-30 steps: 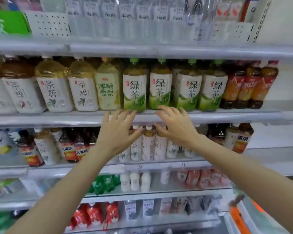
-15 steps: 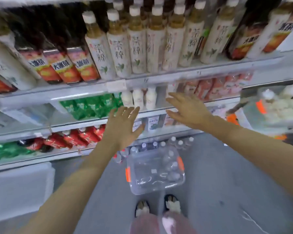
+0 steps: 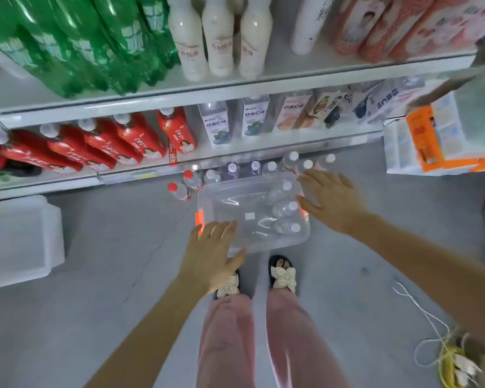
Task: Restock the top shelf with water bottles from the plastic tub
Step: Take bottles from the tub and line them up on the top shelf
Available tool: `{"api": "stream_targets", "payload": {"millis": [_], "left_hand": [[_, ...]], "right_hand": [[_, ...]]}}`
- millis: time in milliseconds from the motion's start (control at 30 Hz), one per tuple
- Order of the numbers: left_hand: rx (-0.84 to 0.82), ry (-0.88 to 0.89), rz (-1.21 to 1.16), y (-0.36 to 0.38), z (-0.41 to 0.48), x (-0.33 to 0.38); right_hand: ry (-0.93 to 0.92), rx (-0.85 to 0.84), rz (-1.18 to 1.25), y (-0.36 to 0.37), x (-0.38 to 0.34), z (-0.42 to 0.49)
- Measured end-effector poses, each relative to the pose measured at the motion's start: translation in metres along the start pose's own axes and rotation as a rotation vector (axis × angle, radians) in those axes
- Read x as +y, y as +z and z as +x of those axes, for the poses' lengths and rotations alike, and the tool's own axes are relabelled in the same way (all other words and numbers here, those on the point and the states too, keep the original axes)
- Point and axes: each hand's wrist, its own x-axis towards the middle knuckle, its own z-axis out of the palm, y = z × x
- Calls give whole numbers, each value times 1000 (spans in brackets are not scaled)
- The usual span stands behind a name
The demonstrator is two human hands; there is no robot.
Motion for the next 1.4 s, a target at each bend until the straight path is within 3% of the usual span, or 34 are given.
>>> {"api": "stream_targets", "payload": {"millis": [400,667,1067,1233,1400], "left_hand": [[-239,-9,-144,137,56,19],[-173,4,-252,226,117,56],[-414,33,-367,332,195,83],[-344,-19,-399,353,214,90],[-196,-17,-580,359,207,81]], "right_hand": [[43,-139,90,148,50,30],[34,-103,164,227,92,75],[19,-86,319,330,116,129],[66,-60,423,354,109,143],[100,-49,510,361,108,149]]}}
